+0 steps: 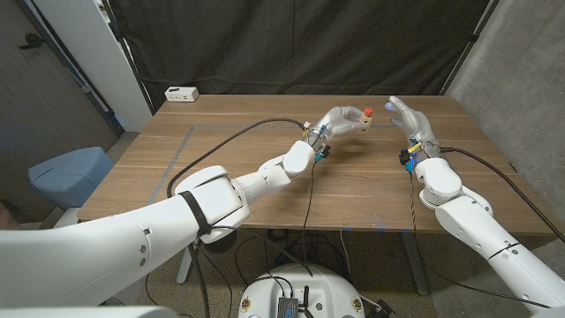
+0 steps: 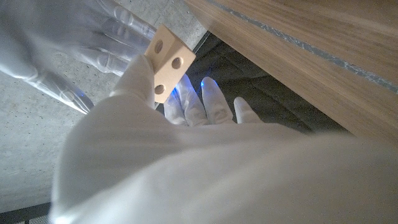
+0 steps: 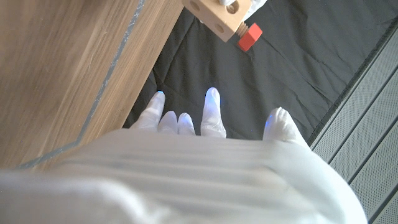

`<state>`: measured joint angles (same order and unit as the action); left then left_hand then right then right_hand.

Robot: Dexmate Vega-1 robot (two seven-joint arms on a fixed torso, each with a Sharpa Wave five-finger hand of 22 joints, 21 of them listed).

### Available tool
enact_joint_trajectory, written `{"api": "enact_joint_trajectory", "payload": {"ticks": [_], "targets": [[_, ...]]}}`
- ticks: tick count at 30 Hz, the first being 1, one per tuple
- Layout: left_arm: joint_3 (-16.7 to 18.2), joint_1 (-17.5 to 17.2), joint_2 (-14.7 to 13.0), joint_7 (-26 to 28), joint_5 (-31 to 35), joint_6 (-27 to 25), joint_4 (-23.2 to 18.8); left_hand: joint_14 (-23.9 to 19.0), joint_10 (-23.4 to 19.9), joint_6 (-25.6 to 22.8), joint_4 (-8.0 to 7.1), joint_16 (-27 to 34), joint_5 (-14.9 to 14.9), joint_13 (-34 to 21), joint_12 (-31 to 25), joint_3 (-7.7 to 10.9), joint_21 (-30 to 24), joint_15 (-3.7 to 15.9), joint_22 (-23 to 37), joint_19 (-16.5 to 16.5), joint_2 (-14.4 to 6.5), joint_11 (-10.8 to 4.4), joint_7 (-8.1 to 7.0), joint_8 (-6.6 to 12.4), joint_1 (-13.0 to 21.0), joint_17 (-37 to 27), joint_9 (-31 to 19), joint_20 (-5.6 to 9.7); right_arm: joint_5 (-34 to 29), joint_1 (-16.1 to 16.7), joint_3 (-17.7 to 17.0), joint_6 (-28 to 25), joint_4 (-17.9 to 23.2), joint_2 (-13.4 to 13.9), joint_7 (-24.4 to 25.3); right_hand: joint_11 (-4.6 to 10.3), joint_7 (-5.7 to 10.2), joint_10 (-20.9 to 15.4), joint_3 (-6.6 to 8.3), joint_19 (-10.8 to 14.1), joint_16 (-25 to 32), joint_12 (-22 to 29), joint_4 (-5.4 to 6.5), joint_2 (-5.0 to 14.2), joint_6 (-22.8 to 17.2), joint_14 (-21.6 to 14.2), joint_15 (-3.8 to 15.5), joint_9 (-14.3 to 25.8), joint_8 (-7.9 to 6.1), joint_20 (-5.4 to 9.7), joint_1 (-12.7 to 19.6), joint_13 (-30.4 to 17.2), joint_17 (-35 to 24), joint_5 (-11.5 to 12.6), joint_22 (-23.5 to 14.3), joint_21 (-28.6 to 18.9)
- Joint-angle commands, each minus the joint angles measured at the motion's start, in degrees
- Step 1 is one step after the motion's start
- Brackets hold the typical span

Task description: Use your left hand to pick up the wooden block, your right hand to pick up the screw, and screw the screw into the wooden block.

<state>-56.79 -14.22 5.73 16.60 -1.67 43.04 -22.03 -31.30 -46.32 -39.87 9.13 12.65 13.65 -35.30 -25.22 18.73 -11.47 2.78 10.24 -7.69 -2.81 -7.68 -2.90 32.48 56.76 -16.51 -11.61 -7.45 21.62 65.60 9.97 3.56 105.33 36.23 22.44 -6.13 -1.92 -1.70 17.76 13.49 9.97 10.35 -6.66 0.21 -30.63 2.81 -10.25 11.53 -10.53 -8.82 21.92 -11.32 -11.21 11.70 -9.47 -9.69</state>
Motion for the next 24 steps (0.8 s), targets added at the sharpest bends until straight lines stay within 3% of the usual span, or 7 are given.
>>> {"api": "enact_joint_trajectory", "payload": {"ticks": [1,10,24], "targets": [[0.1,-0.4,-0.4,0.1,0.4,0.8,-0.3,-0.1,-5.0,-11.1,-0.63,0.0,0.2,-0.5,-2.7,1.07,-0.1,5.61,0.1,-0.1,-1.4,-4.73,-3.52,0.98,-0.3,-0.2,-0.3,0.38,2.9,0.1,1.2,5.3,-2.3,-0.8,-2.0,-0.25,0.84,1.3,-0.26,-0.7,0.3,-0.1,-0.03,0.22,1.9,0.9,-0.6,0.1,0.44,-0.67,-0.8,0.0,-0.1,0.4,-0.1,-0.3],[0.4,-0.4,-0.6,-0.6,0.2,0.6,-0.2,-0.1,-4.7,-10.9,-0.67,0.0,0.3,-0.6,-2.6,1.09,-0.1,5.56,0.1,-0.1,-1.4,-4.72,-3.51,0.87,-0.4,-0.2,-0.3,0.32,3.7,0.0,2.2,6.2,-2.4,-0.8,-2.8,-0.99,1.96,5.6,-0.17,-2.2,0.3,-0.7,-0.38,0.47,4.0,3.3,-1.48,-0.2,0.45,-1.93,-1.0,0.3,0.1,0.4,-0.1,-0.4],[0.5,-0.2,-0.3,-1.8,-0.7,-0.8,0.2,0.0,-4.6,-10.8,-0.68,0.0,0.4,-0.7,-2.6,1.15,-0.1,5.45,0.1,-0.1,-1.5,-4.72,-3.5,0.83,-0.6,-0.2,-0.3,0.31,4.4,-0.2,3.2,6.0,-2.1,-0.6,-3.1,-1.14,2.77,7.8,-0.22,-3.0,0.3,-0.4,-0.43,0.71,3.3,5.1,-1.92,-0.4,-0.31,-2.74,-1.5,0.6,0.1,0.4,-0.1,-0.5]]}}
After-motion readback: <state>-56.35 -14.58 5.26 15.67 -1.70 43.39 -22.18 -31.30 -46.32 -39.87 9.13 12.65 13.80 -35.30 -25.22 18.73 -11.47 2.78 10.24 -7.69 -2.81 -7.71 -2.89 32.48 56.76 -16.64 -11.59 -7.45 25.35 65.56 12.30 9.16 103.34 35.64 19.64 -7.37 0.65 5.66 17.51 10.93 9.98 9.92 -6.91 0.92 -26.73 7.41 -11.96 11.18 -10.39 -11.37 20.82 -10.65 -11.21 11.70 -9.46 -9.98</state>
